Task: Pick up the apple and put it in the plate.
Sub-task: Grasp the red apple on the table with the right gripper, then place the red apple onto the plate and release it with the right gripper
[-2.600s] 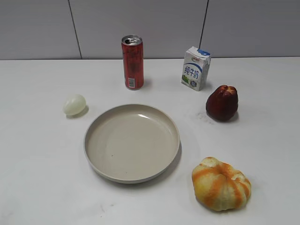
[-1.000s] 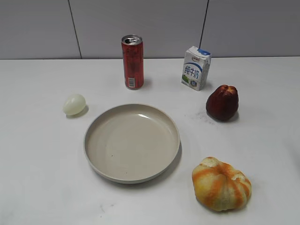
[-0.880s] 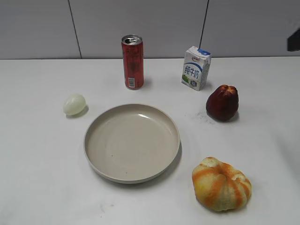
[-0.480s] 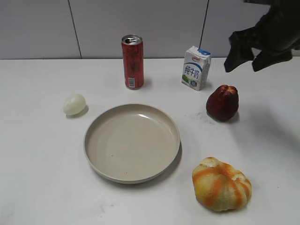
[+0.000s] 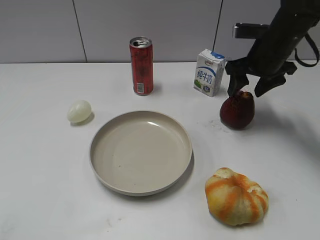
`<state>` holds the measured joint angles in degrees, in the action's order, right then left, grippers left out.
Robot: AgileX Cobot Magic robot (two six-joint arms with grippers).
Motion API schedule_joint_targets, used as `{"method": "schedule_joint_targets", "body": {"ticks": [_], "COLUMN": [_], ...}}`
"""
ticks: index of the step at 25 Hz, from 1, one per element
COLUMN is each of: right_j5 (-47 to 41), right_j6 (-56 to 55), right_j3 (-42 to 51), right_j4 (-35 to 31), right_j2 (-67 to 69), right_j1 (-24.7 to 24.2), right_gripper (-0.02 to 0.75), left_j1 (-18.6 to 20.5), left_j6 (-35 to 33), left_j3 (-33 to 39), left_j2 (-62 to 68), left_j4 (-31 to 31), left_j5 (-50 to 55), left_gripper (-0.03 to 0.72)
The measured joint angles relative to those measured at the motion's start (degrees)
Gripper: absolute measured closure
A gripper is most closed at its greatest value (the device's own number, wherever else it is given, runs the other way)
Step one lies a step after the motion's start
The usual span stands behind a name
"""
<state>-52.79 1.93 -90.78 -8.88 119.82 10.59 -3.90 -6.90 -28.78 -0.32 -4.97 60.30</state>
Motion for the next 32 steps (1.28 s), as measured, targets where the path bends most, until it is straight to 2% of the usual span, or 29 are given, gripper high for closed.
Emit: {"method": "schedule_joint_targets", "body": {"ticks": [16,20,24,32], "right_j5": [-1.3,-5.0,-6.4,-4.8], "right_j6": [-0.3,-0.3,-0.3,-0.3], "right_j3": [-0.8,-0.4,-0.3,-0.3], "right_j4": [-0.2,-0.1,0.0,-0.3], "right_j2": [3.1,1.5,-3.6,-8.1], "right_j1": [0.0,1.3,6.5,23.5], "right_gripper": [0.172,0.174,0.174,0.175], "left_j1": [0.0,0.0,0.0,0.0], "left_j6": [0.0,0.0,0.0,0.0], "left_j3": [0.0,0.0,0.0,0.0], "left_j2": [0.0,0.0,0.0,0.0], "left_j4": [0.0,0.0,0.0,0.0], "left_j5": [0.0,0.0,0.0,0.0], "left_gripper": [0.197,0.197,0.197,0.197]}}
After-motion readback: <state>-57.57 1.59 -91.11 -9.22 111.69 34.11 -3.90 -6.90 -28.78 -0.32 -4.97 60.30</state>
